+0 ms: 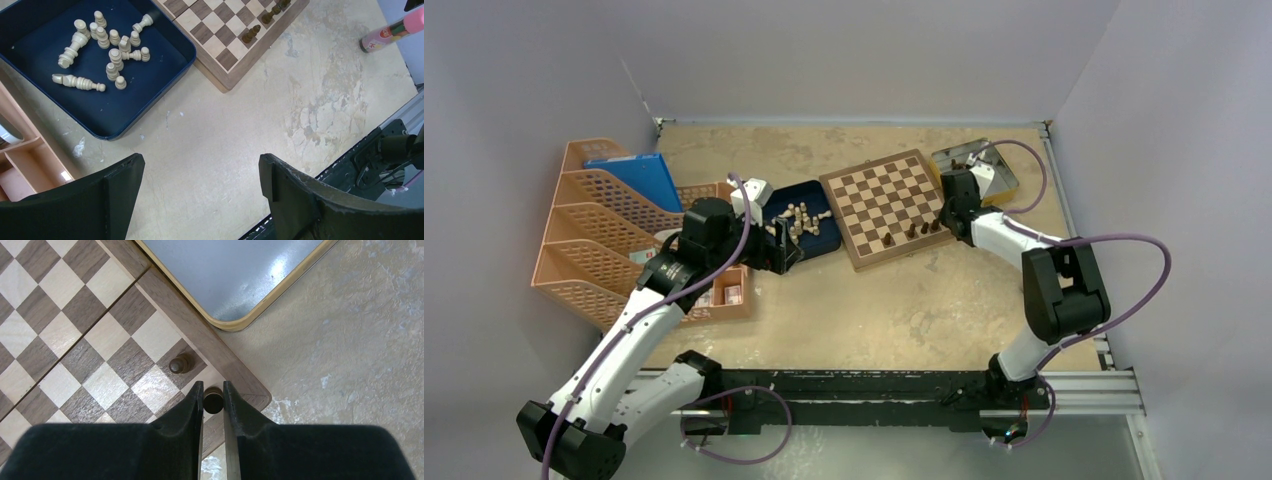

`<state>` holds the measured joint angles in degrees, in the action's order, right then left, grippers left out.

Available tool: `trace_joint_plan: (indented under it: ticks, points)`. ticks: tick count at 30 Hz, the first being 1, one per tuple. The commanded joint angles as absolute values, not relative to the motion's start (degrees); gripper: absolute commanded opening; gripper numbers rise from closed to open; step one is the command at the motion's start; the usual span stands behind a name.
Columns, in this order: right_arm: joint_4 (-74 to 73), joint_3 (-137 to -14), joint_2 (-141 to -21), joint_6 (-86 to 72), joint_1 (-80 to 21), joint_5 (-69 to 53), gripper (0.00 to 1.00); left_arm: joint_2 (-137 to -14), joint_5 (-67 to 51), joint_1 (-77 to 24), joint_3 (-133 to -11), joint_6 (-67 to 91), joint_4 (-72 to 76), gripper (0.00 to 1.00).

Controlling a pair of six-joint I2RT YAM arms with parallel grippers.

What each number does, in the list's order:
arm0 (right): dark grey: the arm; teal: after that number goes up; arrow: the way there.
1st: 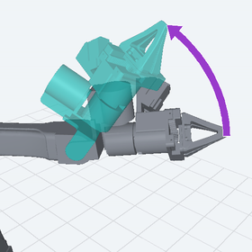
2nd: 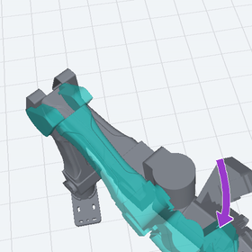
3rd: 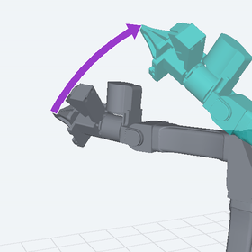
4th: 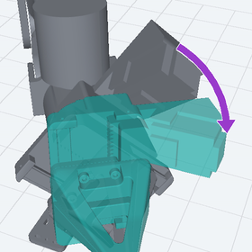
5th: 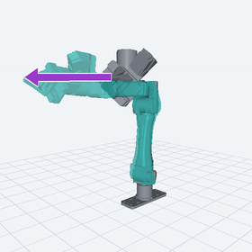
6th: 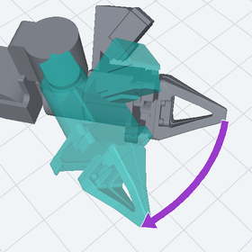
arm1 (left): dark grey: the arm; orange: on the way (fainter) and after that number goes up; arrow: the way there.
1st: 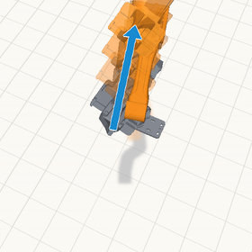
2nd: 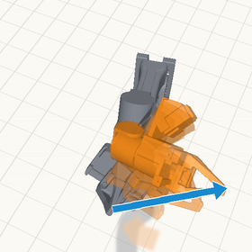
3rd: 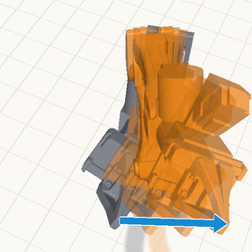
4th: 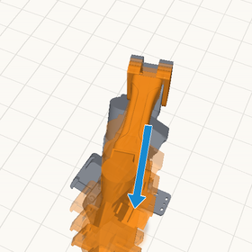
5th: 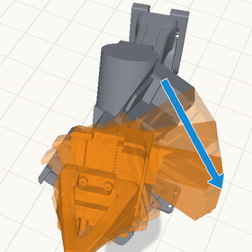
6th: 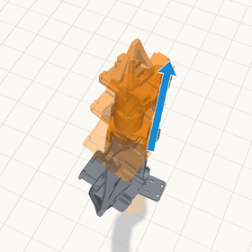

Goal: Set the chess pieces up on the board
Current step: Place the chess piece on the chessboard.

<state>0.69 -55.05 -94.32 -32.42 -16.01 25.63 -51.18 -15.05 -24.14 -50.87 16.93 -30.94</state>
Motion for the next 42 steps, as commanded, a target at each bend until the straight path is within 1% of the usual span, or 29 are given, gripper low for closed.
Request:
trace_joint_plan:
  ticks: [1, 6, 17, 25, 42]
  points:
    - [2.54, -55.13, -94.4, -33.31, -16.06, 27.8, 0.21, -50.45, -14.77, -24.43, -51.79, 16.96, -28.86, 0.85]
    - [2.7, -55.02, -94.31, -33.2, -16.0, 27.5, 0.23, -50.36, -14.76, -24.52, -51.77, 16.96, -28.86, 0.85]
    - [2.54, -55.85, -94.66, -32.72, -16.05, 26.92, 0.24, -50.07, -14.45, -24.6, -51.92, 17.05, -28.92, 0.85]
    - [2.44, -55.9, -94.4, -32.77, -16.14, 26.47, 0.27, -50.19, -14.41, -24.78, -51.82, 17.05, -28.96, 0.85]
    - [3.41, -55.57, -95.33, -33.13, -16.29, 24.77, 0.23, -50.26, -14.24, -24.87, -51.77, 17.05, -29.03, 0.85]
